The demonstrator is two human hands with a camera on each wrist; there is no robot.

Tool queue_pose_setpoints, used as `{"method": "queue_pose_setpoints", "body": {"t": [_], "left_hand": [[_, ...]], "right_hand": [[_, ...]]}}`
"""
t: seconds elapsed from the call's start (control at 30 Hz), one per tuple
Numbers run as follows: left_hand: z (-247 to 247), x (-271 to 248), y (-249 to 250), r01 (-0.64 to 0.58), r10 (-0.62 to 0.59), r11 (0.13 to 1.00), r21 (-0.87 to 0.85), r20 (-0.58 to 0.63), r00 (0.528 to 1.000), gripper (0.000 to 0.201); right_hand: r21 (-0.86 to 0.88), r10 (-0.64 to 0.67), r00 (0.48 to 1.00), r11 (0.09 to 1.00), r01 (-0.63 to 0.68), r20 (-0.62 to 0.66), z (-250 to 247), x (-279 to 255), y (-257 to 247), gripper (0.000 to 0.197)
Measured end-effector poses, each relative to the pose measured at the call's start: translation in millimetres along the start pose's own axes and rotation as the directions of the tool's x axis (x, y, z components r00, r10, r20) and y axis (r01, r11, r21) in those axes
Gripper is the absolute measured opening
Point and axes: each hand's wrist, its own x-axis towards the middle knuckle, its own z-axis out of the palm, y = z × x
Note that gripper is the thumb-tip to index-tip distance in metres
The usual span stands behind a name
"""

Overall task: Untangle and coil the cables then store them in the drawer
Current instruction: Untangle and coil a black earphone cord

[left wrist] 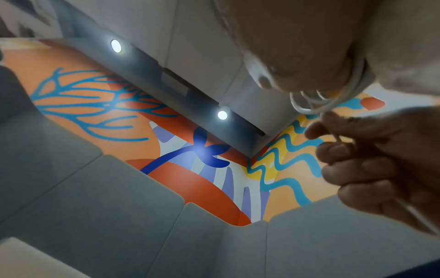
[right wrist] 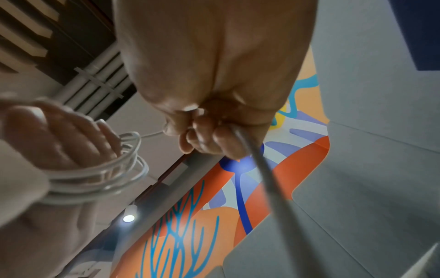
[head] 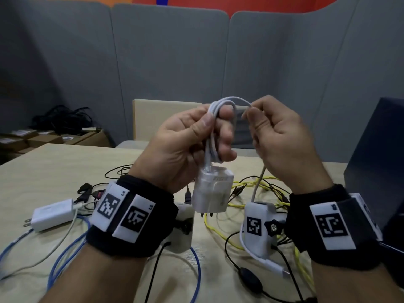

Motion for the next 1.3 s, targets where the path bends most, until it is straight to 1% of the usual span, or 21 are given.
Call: {"method": "queue_pose_setpoints", "body": {"t": [0.07,0.13,0.2,0.27,0.37,0.47,0.53,0.6,0.63,0.67,0.7,0.77,0.83,0.93,1.0,1.03,1.07,1.1,1.17,1.23,1.3], "left_hand": [[-2.0,0.5,2.3,-0.034,0.033,0.994,-0.099,-0.014,0.999,0.031],[-2.5,1.0,5.0,-0.067,0.055,0.979,-0.194,-0.066,0.996,0.034],[-3.6,1.7,7.0,-0.121,0.084,0.965,-0.231,-0.164,0.983,0.033],[-4.0,1.9,7.9,-0.169,0.12,0.965,-0.202,-0.233,0.965,0.032],[-2.3,4.2,6.7,-0.217,0.153,0.961,-0.172,-0.322,0.934,0.031],[-2.7,7.8,4.5,-0.289,0.232,0.955,-0.059,-0.455,0.86,0.029],[-5.1,8.8,3.8,-0.317,0.305,0.946,0.067,-0.511,0.804,0.034],[-8.5,8.9,1.4,-0.273,0.373,0.926,0.26,-0.528,0.763,0.039],[-10.1,8.7,0.0,-0.231,0.404,0.901,0.368,-0.517,0.755,0.041],[-12.6,8.5,-1.8,-0.179,0.425,0.866,0.467,-0.498,0.756,0.043],[-15.2,8.0,-3.2,-0.125,0.434,0.822,0.556,-0.469,0.77,0.045],[-22.0,6.1,-5.3,-0.022,0.412,0.718,0.696,-0.4,0.818,0.049],[-28.6,3.1,-7.4,0.082,0.357,0.604,0.793,-0.361,0.862,0.049],[-35.9,-2.2,-9.3,0.206,0.254,0.404,0.891,-0.325,0.911,0.044],[-40.0,-4.4,-8.4,0.244,0.145,0.343,0.907,-0.308,0.94,0.031],[-40.8,-5.4,-7.1,0.256,0.082,0.343,0.904,-0.3,0.95,0.023],[-40.8,-6.0,-5.6,0.268,0.015,0.35,0.898,-0.291,0.957,0.019],[-39.6,-6.3,-4.0,0.278,-0.048,0.365,0.888,-0.281,0.959,0.025],[-36.7,-7.0,-2.0,0.302,-0.14,0.44,0.846,-0.268,0.953,0.036],[-33.7,-8.1,0.6,0.31,-0.181,0.544,0.78,-0.251,0.951,0.036],[-33.4,-9.0,5.0,0.3,-0.183,0.632,0.714,-0.239,0.954,0.034]], "right_hand": [[0.0,0.02,0.997,1.0,-0.02,0.069,1.4,0.7,3.9,0.017],[-0.008,0.029,0.99,1.0,-0.028,0.141,1.8,-0.3,5.0,0.004],[0.014,0.067,0.975,0.997,-0.072,0.211,3.0,-2.4,4.6,0.016],[0.025,0.107,0.95,0.992,-0.12,0.294,5.0,-4.3,4.9,0.023],[-0.028,0.168,0.883,0.985,-0.173,0.438,9.2,-7.8,3.7,0.035],[-0.157,0.236,0.802,0.971,-0.179,0.549,15.3,-11.5,0.9,0.044],[-0.21,0.253,0.767,0.965,-0.157,0.589,20.5,-13.4,-0.9,0.035],[-0.24,0.25,0.752,0.963,-0.125,0.61,24.6,-15.1,-3.2,0.023],[-0.246,0.247,0.749,0.962,-0.116,0.615,25.8,-15.8,-5.0,0.019],[-0.255,0.246,0.749,0.961,-0.106,0.615,26.0,-16.2,-6.8,0.017],[-0.266,0.245,0.755,0.959,-0.097,0.608,25.8,-16.3,-7.5,0.018],[-0.308,0.259,0.78,0.947,-0.089,0.57,24.1,-15.9,-7.9,0.024],[-0.377,0.263,0.814,0.924,-0.06,0.517,22.9,-14.9,-5.1,0.034],[-0.404,0.202,0.845,0.914,0.019,0.495,26.1,-14.0,-4.9,0.051],[-0.421,0.114,0.869,0.899,0.116,0.481,27.0,-12.3,-5.8,0.049],[-0.412,0.062,0.887,0.899,0.15,0.458,26.2,-11.2,-5.7,0.043],[-0.38,0.017,0.907,0.911,0.159,0.421,24.6,-10.3,-5.7,0.034],[-0.331,-0.011,0.927,0.932,0.146,0.376,22.7,-9.4,-5.1,0.025],[-0.238,-0.024,0.952,0.966,0.102,0.306,19.4,-8.7,-6.8,0.011],[-0.174,-0.009,0.959,0.983,0.06,0.284,15.8,-8.1,-9.4,0.01],[-0.087,0.015,0.947,0.996,0.013,0.321,10.0,-7.1,-12.3,0.015]]}}
